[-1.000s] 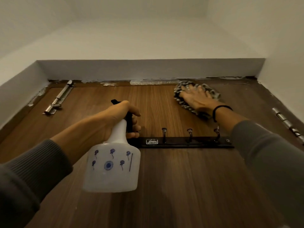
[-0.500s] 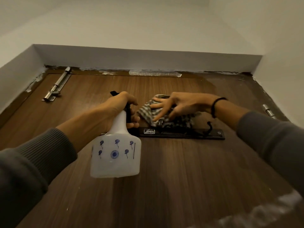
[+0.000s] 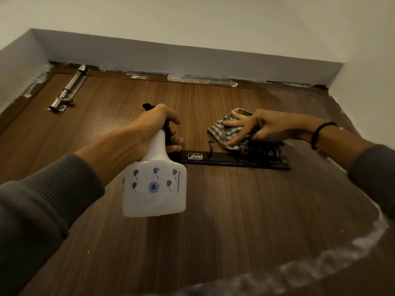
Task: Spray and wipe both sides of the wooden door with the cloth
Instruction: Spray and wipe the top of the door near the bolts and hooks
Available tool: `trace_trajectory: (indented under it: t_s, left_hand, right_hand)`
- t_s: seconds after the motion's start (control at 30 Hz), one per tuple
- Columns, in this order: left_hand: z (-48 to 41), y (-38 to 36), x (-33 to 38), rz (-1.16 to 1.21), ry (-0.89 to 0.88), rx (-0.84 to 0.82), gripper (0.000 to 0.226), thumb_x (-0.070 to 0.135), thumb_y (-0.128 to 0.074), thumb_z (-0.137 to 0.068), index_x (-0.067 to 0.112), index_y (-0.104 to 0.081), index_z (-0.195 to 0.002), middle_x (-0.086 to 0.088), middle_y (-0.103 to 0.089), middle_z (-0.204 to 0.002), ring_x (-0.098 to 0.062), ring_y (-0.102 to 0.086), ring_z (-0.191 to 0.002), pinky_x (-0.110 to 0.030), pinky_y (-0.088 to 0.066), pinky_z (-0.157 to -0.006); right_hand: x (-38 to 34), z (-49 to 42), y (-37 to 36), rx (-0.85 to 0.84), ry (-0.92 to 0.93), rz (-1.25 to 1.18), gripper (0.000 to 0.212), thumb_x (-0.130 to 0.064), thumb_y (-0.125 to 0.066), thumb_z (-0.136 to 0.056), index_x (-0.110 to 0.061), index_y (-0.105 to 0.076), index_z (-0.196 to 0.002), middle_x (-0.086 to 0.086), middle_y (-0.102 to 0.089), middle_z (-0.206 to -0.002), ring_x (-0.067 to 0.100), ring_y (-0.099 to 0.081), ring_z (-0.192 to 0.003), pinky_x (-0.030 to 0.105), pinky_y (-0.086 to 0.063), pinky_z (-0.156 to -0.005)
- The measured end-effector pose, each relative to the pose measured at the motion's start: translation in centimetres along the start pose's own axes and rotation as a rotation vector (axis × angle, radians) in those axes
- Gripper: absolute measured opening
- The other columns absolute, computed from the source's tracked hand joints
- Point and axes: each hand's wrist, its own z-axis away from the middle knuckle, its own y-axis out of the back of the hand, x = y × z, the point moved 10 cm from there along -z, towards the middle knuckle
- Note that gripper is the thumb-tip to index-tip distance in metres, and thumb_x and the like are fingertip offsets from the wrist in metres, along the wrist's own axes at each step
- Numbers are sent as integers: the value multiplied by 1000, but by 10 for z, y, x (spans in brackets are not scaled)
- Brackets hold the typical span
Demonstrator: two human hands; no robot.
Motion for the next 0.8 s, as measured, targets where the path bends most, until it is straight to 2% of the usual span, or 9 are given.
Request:
trace_trajectory:
  t_s: [0.1, 0.2, 0.23, 0.27, 0.33, 0.47, 0.57, 0.7, 0.8]
  left_hand:
    - [3, 0, -1, 4, 2, 31, 21, 16, -63, -88, 11, -56, -69, -6, -59, -64, -15, -62, -45, -22, -52, -41]
    - [5, 1, 0, -30, -19, 76, 12, 16, -61, -89, 7, -60, -80, -4, -60, -58, -16, -63, -48, -23, -54, -44]
    - [6, 1, 0, -37, -18, 89, 11, 17, -61, -89, 6, -62, -85, -4, -60, -58, -16, -63, -49, -25, -55, -45]
    - [6, 1, 1, -40, -19, 99, 11, 17, -62, -89, 6, -63, -89, -3, -60, -59, -15, -64, -49, -26, -57, -48]
    - [8, 0, 2, -52, -18, 118, 12, 18, -62, -89, 6, -63, -92, -2, -60, -59, -15, -64, -49, -28, -59, -52]
    - [15, -2, 3, -113, 15, 142, 14, 20, -61, -90, 8, -60, -82, -5, -63, -53, -20, -66, -53, -31, -59, -64]
    - [19, -4, 4, -101, 17, 154, 13, 18, -61, -90, 10, -58, -81, -2, -60, -52, -20, -65, -56, -33, -60, -73]
    - [27, -1, 3, -58, 14, 171, 12, 18, -62, -90, 10, -59, -81, -2, -60, -49, -20, -64, -59, -46, -55, -101]
    - [31, 3, 4, -71, 5, 162, 12, 18, -62, -89, 10, -59, -80, -2, -62, -50, -21, -65, -61, -49, -54, -102]
  right_hand:
    - [-41, -33, -16, -31, 76, 17, 62, 12, -51, -91, -37, -72, -123, -16, -24, -164, 13, -5, -154, 45, -9, -123]
    - [-75, -58, -32, -72, 100, 30, 59, 6, -49, -94, -42, -71, -120, 2, -31, -162, 19, -39, -135, 43, -37, -115]
    - [-81, -62, -36, -79, 98, 30, 58, 4, -48, -96, -45, -69, -118, 5, -29, -162, 19, -40, -133, 42, -39, -113]
    - [-85, -65, -38, -79, 94, 34, 58, 2, -47, -97, -47, -67, -118, 4, -23, -165, 22, -35, -140, 45, -36, -116]
    - [-86, -62, -39, -81, 83, 27, 56, 0, -45, -99, -45, -65, -124, -2, -14, -168, 22, -17, -152, 51, -22, -123]
    - [-75, -49, -30, -100, 103, 2, 52, 3, -44, -97, -31, -70, -126, -17, -21, -165, 8, 0, -154, 46, 4, -123]
    - [-53, -40, -23, -95, 99, -20, 52, 4, -46, -96, -33, -71, -121, -22, -24, -162, 5, 2, -153, 47, 9, -122]
    - [-39, -38, -22, -71, 114, -107, 47, 3, -49, -95, -27, -75, -119, -25, -32, -158, 2, -2, -152, 44, 7, -123]
    - [-27, -29, -12, -26, 107, -114, 46, 2, -49, -93, -30, -79, -110, -28, -33, -154, -3, -9, -148, 40, 1, -121]
